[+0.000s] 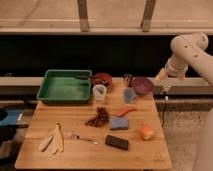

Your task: Wipe tray with eraser

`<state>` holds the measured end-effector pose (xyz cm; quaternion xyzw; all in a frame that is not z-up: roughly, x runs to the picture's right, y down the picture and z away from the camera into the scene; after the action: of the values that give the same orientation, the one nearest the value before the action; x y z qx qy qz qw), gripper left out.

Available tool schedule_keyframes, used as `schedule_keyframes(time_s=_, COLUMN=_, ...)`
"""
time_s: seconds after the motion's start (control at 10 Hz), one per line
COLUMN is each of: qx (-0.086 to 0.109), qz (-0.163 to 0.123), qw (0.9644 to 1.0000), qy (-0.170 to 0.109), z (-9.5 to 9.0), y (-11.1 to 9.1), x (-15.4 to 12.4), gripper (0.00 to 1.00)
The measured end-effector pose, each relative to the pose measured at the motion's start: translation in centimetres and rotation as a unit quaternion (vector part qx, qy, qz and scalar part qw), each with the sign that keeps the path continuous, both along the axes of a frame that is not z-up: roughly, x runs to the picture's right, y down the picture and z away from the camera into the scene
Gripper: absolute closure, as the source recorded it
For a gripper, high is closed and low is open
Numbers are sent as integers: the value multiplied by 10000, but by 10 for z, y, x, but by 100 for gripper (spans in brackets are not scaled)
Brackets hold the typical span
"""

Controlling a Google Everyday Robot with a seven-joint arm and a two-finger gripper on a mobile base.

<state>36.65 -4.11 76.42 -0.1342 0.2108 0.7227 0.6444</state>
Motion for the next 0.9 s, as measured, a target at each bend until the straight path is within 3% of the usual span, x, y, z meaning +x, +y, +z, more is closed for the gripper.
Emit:
schedule_keyframes(time_s=0.7, qx=0, qz=-7, qw=10000, qy=-4, z=0, y=0, x=0, gripper=20)
schedule_keyframes(time_s=0.9, qx=-71, qz=-105, qw=9998, qy=-144, z=-2, y=3, x=-9, gripper=20)
